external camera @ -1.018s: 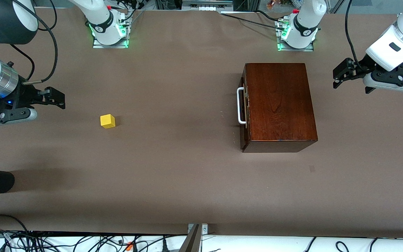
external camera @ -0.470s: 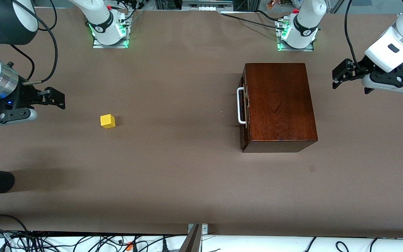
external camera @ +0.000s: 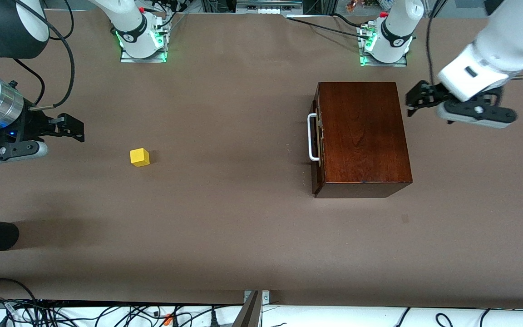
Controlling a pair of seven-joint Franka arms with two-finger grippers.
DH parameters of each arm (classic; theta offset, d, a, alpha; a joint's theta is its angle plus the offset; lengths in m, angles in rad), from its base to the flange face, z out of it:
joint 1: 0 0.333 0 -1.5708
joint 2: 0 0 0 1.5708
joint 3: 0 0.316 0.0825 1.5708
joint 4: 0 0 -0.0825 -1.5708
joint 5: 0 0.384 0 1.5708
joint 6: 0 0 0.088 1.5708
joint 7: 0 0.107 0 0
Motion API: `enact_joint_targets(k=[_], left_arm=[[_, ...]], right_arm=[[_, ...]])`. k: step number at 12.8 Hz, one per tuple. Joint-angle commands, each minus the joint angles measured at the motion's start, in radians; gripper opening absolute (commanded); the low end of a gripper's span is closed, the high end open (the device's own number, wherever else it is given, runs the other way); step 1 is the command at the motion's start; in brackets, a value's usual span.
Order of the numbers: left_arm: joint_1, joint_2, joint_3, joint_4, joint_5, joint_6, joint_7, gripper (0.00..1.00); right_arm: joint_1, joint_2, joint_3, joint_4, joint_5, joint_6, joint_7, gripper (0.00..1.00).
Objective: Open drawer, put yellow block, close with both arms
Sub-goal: 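Reach the left gripper to the drawer handle while the right gripper approaches the cube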
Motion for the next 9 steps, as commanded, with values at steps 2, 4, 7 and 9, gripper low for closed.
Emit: enact_joint_targets(k=[2,4,7,9], left_arm=[[-0.045,0.177,-0.113,0.130,0.025,-0.004,-0.229,1.00],[-0.141,0.269,-0.113,0.165,0.022,0.000,-0.295,1.00],[-0.254,0.381,-0.112,0.181,0.031,0.106,-0.333,1.00],[-0.309,0.426,-0.112,0.179,0.118,0.140,-0.431,1.00]], right_arm=[[-0.018,0.005,-0.038,0.015,0.178,0.012,-0.014,1.00],[-0.018,0.005,-0.045,0.014,0.182,0.010,-0.022,1.00],[-0.017,0.005,-0.043,0.012,0.118,0.010,-0.022,1.00],[-0.007,0.005,-0.039,0.012,0.072,0.008,-0.022,1.00]])
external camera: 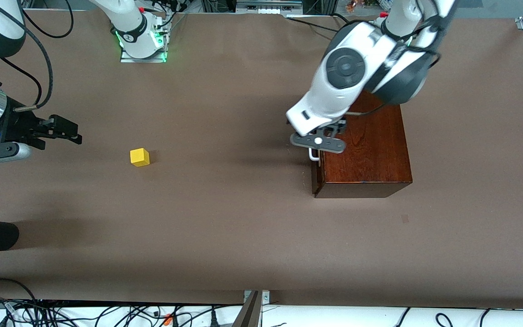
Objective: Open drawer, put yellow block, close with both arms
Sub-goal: 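Reach the left gripper to the drawer handle while the right gripper approaches the cube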
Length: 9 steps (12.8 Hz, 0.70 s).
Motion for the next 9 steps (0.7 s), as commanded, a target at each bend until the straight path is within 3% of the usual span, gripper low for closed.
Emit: enact_joint_targets(k=[1,4,9], left_arm=[[-0.071,0.069,0.005,0.050,0.115,0.005,-0.132,1.00],[-0.122,0.095,0.005,0.007,0.186,0.003,-0.247,1.00],[-0.133,0.112,0.005,-0.045,0.296,0.005,-0.254,1.00]], right_arm=[[0.003,0.005,0.007,0.014,-0.037,-0.004,-0.012,1.00],[0.012,0.006,0.007,0.014,-0.041,-0.001,-0.011,1.00],[0.011,0.022,0.007,0.012,-0.052,0.012,-0.012,1.00]])
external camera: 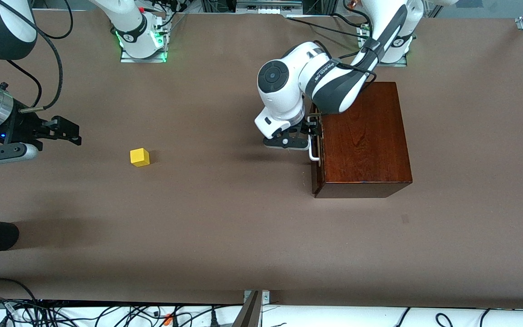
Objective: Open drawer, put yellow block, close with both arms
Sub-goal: 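Reach the left gripper to the drawer handle while the right gripper approaches the cube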
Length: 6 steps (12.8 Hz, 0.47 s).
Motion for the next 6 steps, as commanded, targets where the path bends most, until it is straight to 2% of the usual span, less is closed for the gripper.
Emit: enact_joint_targets(k=[1,4,6], left_arm=[[-0.009,-0.009,0.006,-0.026,0.042,-0.008,-0.015,1.00],[-0.012,-0.031,0.004,-0.079,0.042,-0.010,-0.016,1.00],[-0.016,-0.031,0.004,-0.093,0.042,-0.008,-0.016,1.00]], right_arm=[[-0.001,0.029,0.001,0.013,-0.011,0.003,-0.012,1.00],[-0.004,0.122,0.000,0.014,-0.010,0.014,-0.012,1.00],[0.004,0.139,0.003,0.011,-0.013,0.015,-0.020,1.00]])
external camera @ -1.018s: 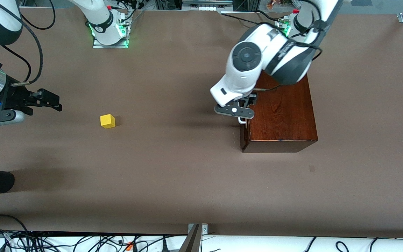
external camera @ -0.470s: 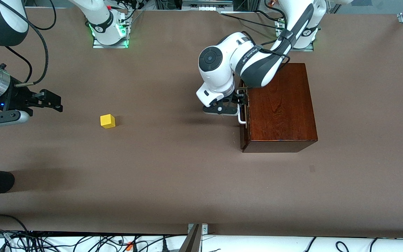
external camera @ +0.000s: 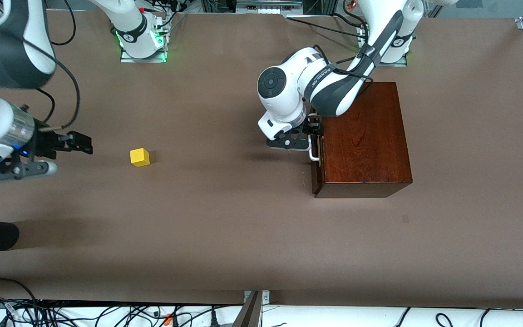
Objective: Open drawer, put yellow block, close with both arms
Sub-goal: 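Reach the left gripper to the drawer handle while the right gripper approaches the cube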
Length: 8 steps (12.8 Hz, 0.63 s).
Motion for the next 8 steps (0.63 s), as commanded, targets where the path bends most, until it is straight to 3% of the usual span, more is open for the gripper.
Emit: enact_joint_targets(k=[1,5,8], left_arm=[[-0.013,-0.032,0.004,-0.041,0.028,-0.004,-0.019,1.00],[-0.016,-0.025,0.004,-0.054,0.029,0.001,-0.039,1.00],[-0.016,-0.023,0.004,-0.078,0.029,0.051,-0.066,1.00]], right_arm=[[0.032,0.026,0.002,0.009,-0.042,0.025,-0.035,1.00],[0.041,0.020,-0.001,-0.146,-0.034,0.136,-0.020,1.00],[0.040,0.007,-0.002,-0.297,0.053,0.276,-0.020,1.00]])
